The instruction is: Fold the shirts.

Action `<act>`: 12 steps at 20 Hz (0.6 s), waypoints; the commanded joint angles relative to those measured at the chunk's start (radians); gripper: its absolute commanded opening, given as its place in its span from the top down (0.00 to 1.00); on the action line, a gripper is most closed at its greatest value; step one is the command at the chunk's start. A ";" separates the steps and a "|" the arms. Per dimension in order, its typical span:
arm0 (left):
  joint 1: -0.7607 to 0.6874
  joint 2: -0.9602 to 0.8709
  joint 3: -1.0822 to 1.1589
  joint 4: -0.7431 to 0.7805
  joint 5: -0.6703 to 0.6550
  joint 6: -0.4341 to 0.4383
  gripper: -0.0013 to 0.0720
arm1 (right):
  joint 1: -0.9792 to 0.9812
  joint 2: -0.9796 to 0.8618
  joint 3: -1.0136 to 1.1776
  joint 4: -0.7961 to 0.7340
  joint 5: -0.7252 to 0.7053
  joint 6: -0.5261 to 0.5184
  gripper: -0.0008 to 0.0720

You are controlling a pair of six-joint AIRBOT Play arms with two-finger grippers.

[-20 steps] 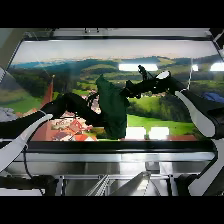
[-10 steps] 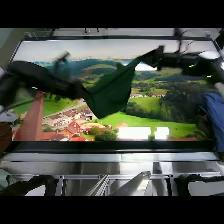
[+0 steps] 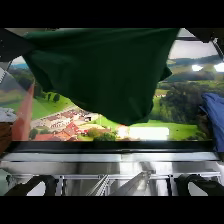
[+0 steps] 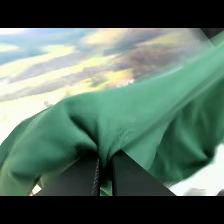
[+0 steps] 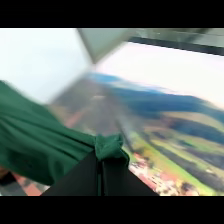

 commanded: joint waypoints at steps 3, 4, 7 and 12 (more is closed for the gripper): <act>0.006 -0.310 0.060 0.002 0.020 0.003 0.23 | 0.040 -0.293 -0.037 -0.170 -0.064 0.041 0.96; 0.006 -0.375 0.060 0.001 0.016 0.002 0.00 | 0.038 -0.377 -0.037 -0.178 -0.101 0.042 0.93; 0.014 -0.538 0.060 0.000 0.048 -0.007 0.01 | 0.017 -0.546 -0.037 -0.177 -0.088 0.077 0.53; 0.003 -0.601 0.044 0.000 0.159 -0.013 0.01 | -0.052 -0.537 -0.037 -0.298 0.060 0.180 0.54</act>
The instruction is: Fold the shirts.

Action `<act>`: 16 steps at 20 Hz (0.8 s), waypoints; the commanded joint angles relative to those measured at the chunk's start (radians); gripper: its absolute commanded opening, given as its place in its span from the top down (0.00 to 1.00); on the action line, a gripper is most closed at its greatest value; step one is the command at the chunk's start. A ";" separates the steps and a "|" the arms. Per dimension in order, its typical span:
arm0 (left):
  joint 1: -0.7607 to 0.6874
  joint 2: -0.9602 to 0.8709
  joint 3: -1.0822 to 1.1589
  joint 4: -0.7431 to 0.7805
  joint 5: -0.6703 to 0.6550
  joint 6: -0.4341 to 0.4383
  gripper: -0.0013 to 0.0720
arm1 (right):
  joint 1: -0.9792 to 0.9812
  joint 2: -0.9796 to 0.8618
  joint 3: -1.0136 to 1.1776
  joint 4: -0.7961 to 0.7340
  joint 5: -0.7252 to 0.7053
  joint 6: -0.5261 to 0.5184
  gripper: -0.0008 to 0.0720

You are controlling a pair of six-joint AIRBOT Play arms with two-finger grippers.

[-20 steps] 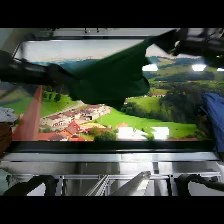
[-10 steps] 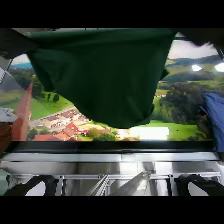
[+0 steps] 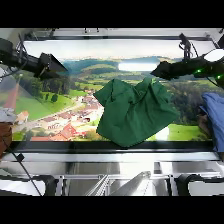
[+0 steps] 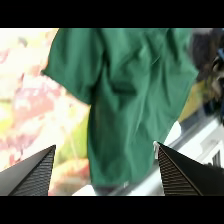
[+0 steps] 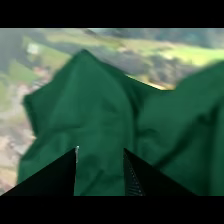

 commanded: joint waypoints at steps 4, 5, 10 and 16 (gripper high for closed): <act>-0.057 0.011 -0.166 -0.004 -0.048 0.015 0.02 | -0.088 0.082 -0.047 -0.365 0.147 0.281 0.54; -0.077 0.008 -0.211 -0.004 -0.085 0.024 0.03 | -0.102 0.109 -0.092 -0.431 0.166 0.321 0.54; -0.209 -0.141 -0.215 -0.005 -0.177 0.046 0.03 | -0.223 0.341 -0.520 -0.528 0.098 0.447 0.54; -0.300 -0.387 0.040 0.059 -0.201 -0.020 0.03 | -0.370 0.529 -0.780 -0.350 0.082 0.415 0.01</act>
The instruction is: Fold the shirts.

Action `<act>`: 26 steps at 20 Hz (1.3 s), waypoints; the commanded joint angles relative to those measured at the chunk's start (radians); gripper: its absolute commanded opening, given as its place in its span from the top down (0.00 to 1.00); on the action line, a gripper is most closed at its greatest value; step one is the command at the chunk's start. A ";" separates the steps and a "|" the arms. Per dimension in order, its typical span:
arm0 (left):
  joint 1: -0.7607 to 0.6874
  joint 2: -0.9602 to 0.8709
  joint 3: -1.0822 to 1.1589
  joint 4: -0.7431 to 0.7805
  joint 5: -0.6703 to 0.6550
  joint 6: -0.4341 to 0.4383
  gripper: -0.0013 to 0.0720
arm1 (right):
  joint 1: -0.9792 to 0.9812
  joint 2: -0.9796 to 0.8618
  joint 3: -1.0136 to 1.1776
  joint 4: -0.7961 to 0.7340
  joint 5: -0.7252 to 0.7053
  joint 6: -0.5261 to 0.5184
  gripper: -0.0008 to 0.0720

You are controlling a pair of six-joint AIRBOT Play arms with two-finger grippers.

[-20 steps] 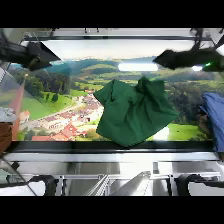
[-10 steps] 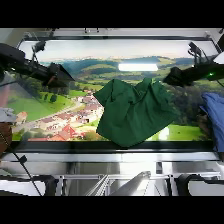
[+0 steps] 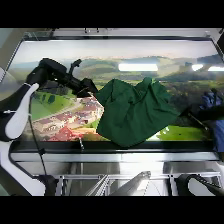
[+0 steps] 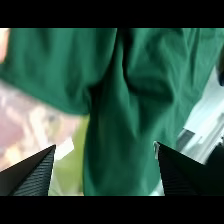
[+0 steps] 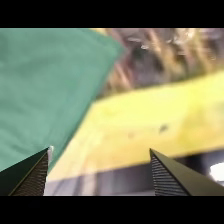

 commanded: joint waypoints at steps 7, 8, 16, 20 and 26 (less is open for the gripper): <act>-0.051 -0.244 0.293 0.161 -0.011 -0.134 0.14 | -0.056 0.055 -0.139 0.288 -0.051 -0.129 0.01; -0.050 -0.253 0.306 0.185 -0.013 -0.135 0.24 | -0.056 0.055 -0.139 0.288 -0.051 -0.129 0.01; -0.082 -0.258 0.325 0.162 -0.081 -0.124 0.96 | -0.050 -0.116 -0.139 0.369 -0.216 -0.174 0.02; -0.082 -0.257 0.325 0.161 -0.029 -0.125 0.96 | -0.048 -0.234 -0.138 0.382 -0.287 -0.214 0.13; -0.068 -0.162 0.325 0.161 -0.010 -0.124 0.96 | -0.027 -0.278 -0.098 0.850 -0.272 -0.617 0.90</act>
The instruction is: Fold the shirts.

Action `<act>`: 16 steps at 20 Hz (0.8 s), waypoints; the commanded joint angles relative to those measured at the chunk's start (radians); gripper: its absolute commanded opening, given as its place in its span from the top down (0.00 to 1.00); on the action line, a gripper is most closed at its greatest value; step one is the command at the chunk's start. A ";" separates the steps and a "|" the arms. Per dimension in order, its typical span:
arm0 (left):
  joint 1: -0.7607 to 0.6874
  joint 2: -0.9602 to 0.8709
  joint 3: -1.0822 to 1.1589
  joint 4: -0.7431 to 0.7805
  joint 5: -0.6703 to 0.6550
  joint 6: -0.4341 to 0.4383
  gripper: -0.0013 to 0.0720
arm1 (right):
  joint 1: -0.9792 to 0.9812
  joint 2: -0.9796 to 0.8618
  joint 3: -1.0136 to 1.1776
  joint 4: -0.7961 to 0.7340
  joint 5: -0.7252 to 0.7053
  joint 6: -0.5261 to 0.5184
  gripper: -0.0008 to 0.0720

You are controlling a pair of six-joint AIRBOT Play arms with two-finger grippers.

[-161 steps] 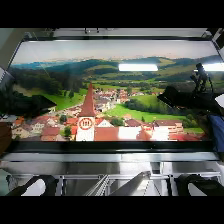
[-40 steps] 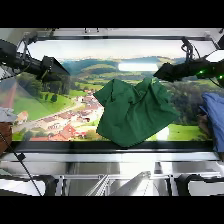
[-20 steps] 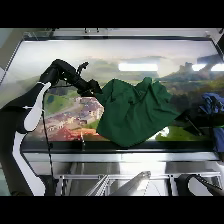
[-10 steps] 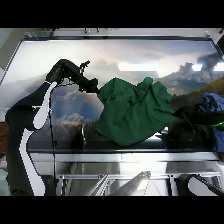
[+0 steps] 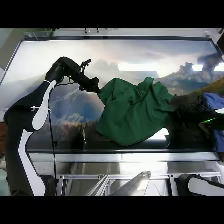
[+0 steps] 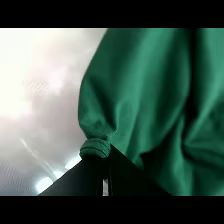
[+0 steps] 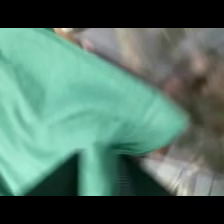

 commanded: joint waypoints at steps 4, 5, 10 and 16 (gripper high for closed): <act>0.058 0.238 0.001 0.000 0.039 0.005 0.96 | 0.003 0.010 0.185 0.534 0.308 -0.399 0.96; 0.072 0.301 0.001 0.000 0.059 0.017 0.96 | 0.003 0.044 0.230 0.548 0.380 -0.398 0.96; 0.126 0.757 0.000 0.002 0.174 0.046 0.96 | -0.100 0.441 0.386 0.766 0.545 -0.394 0.96; 0.304 1.254 0.000 0.005 0.175 0.103 0.96 | -0.317 0.856 0.508 0.698 0.264 -0.394 0.96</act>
